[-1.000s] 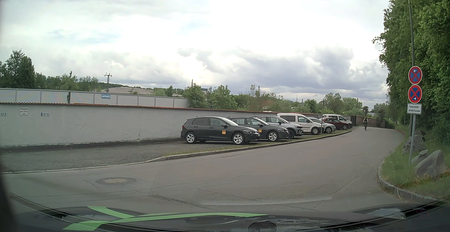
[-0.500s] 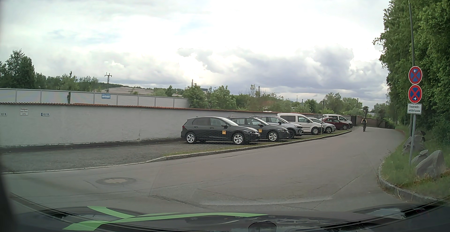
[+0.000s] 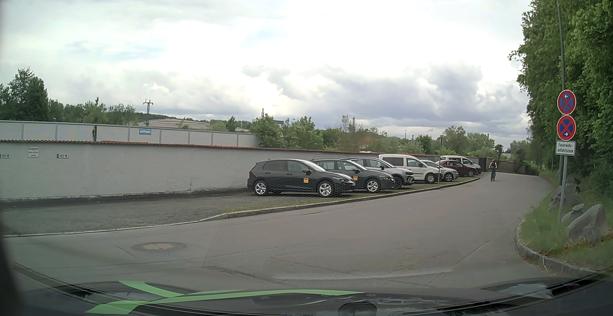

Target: Follow the waypoints while adhering to traffic rules and regulations

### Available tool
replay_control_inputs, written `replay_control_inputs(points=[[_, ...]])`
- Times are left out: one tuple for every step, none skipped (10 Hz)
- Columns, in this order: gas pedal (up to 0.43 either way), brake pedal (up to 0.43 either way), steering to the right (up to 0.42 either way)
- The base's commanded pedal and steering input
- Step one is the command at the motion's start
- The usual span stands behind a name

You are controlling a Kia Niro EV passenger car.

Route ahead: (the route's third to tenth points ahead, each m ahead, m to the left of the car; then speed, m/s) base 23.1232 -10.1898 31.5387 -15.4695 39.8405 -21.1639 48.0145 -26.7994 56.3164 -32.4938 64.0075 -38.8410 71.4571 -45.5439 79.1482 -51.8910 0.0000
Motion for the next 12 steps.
replay_control_inputs(points=[[0.000,0.165,0.387],[0.000,0.165,0.337],[0.000,0.165,0.287],[0.000,0.165,0.243],[0.000,0.165,0.204],[0.000,0.165,0.143],[0.000,0.171,0.085],[0.000,0.165,0.041],[0.000,0.165,0.009],[0.000,0.165,0.004],[0.000,0.165,0.000],[0.000,0.165,-0.012]])
